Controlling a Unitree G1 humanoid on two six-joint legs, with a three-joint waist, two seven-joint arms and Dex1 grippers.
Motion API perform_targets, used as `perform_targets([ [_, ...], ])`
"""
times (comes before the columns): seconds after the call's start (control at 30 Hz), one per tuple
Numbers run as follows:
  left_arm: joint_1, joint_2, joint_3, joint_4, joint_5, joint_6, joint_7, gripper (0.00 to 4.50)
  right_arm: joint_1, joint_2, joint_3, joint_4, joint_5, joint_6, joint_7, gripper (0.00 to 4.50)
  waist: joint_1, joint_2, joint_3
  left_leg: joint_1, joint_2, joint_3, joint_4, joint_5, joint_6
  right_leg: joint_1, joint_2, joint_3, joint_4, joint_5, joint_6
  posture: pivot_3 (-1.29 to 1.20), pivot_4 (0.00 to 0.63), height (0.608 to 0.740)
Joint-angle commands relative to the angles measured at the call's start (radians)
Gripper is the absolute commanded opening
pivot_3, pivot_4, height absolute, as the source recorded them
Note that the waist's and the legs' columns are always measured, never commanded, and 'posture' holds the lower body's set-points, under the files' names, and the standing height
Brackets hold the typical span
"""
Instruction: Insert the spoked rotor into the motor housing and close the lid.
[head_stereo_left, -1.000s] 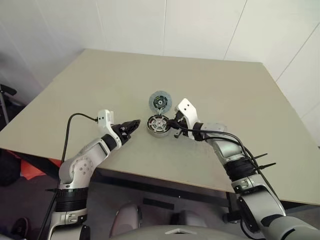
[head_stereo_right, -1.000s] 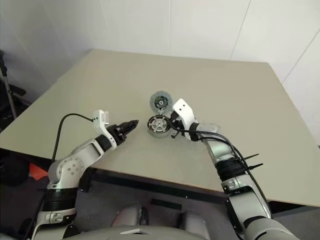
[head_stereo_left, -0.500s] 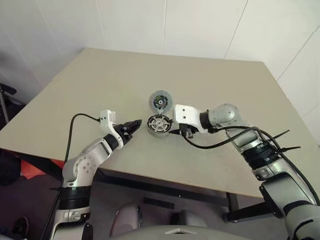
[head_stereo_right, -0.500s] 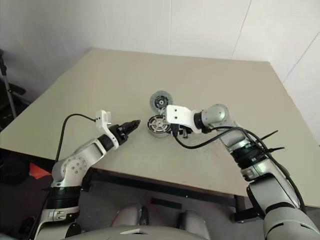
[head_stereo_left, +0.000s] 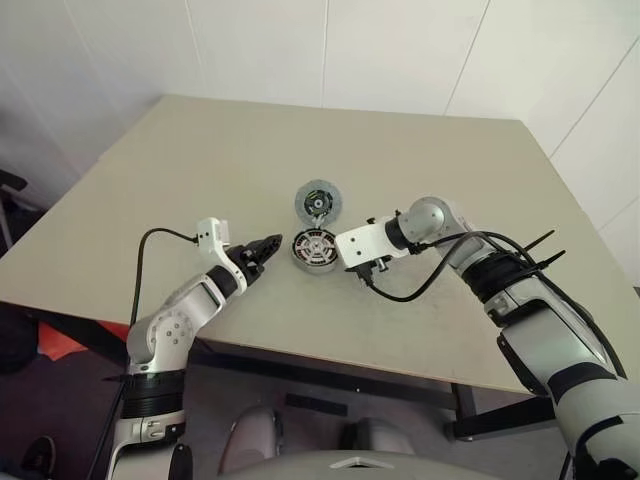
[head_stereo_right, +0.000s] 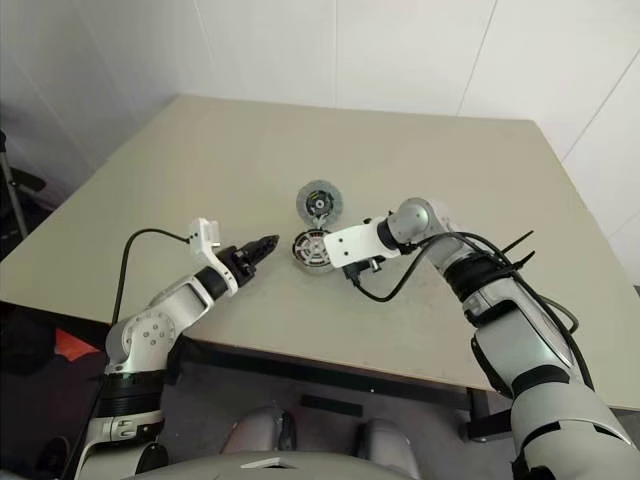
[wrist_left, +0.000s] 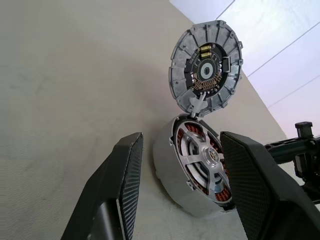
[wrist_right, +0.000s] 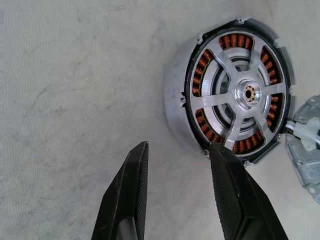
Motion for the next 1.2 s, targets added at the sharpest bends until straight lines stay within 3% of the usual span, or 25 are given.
perform_targets([
  [0.03, -0.011, -0.01, 0.019, -0.035, -0.026, -0.001, 0.004, 2.6, -0.042, 0.011, -0.015, -0.011, 0.002, -0.033, 0.016, 2.14, -0.001, 0.0, 0.0, 0.0, 0.0, 0.0, 0.0, 0.0, 0.0, 0.0, 0.0, 0.0, 0.0, 0.0, 0.0, 0.0, 0.0, 0.74],
  [1.2, -0.024, -0.025, 0.015, -0.033, -0.021, -0.004, 0.009, 2.6, -0.219, 0.124, 0.063, 0.32, -0.225, -0.314, -0.071, 2.14, -0.005, 0.0, 0.0, -0.002, 0.003, 0.0, 0.013, 0.0, 0.0, -0.004, 0.0, 0.0, 0.015, 0.0, -0.001, 0.0, 0.0, 0.74],
])
